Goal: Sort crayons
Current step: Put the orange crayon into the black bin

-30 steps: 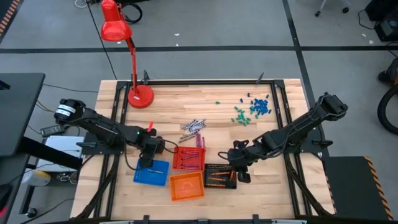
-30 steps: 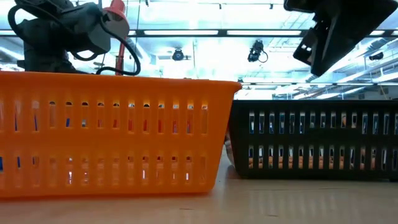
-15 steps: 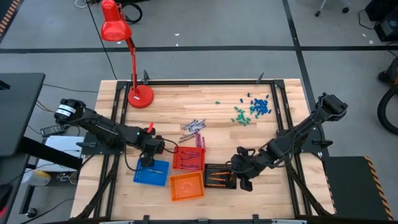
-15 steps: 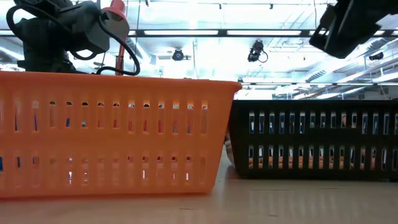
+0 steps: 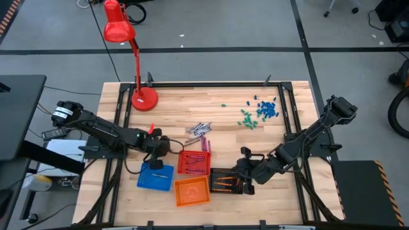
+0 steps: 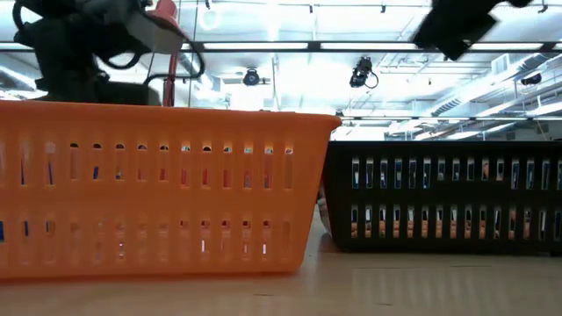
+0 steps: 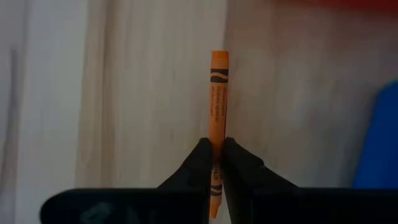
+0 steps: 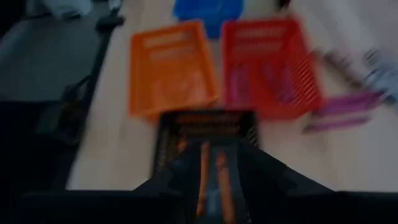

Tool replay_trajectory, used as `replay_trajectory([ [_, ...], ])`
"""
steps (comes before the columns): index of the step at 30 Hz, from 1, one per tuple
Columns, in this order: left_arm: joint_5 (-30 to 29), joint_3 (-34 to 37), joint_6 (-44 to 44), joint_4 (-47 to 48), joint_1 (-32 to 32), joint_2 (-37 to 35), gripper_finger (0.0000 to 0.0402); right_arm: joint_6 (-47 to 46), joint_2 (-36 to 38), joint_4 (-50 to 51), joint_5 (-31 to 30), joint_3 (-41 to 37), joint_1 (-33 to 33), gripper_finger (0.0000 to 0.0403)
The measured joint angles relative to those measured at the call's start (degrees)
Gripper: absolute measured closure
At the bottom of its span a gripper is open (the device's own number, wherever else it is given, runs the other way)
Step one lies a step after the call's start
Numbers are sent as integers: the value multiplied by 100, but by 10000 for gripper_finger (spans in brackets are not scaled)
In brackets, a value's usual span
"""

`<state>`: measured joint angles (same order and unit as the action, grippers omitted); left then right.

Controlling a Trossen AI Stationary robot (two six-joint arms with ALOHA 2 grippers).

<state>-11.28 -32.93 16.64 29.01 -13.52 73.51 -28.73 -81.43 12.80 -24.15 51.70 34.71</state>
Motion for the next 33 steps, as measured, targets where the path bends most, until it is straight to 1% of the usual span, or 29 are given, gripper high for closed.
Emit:
replay_trajectory([
  [4,-295,-2,-292,-659,0,-4,375,571,0,-310,-710,0,-177,293],
  [6,-540,-7,-445,-1032,0,-5,374,858,0,-486,-935,0,-295,292],
  [9,-1087,-7,-624,-1332,22,-8,374,1258,0,-756,-970,0,-502,289],
  [11,-1420,-7,-766,-1508,23,-8,374,1435,0,-930,-867,0,-634,286],
  [12,-1497,-7,-903,-1651,24,-8,374,1521,0,-997,-793,0,-704,284],
  [17,-1496,-8,-1626,-2982,-19,-8,374,1926,0,-1303,-635,-2,-1003,268],
  [24,-1477,-17,-2572,-5007,-129,-2,374,2623,0,-2025,-627,-4,-1247,236],
  [29,-1290,-17,-2685,-6080,-107,-2,365,3622,0,-2925,-627,-4,-1324,211],
  [33,-1157,-17,-2690,-6723,-107,1,361,4307,0,-3535,-622,-4,-1398,202],
])
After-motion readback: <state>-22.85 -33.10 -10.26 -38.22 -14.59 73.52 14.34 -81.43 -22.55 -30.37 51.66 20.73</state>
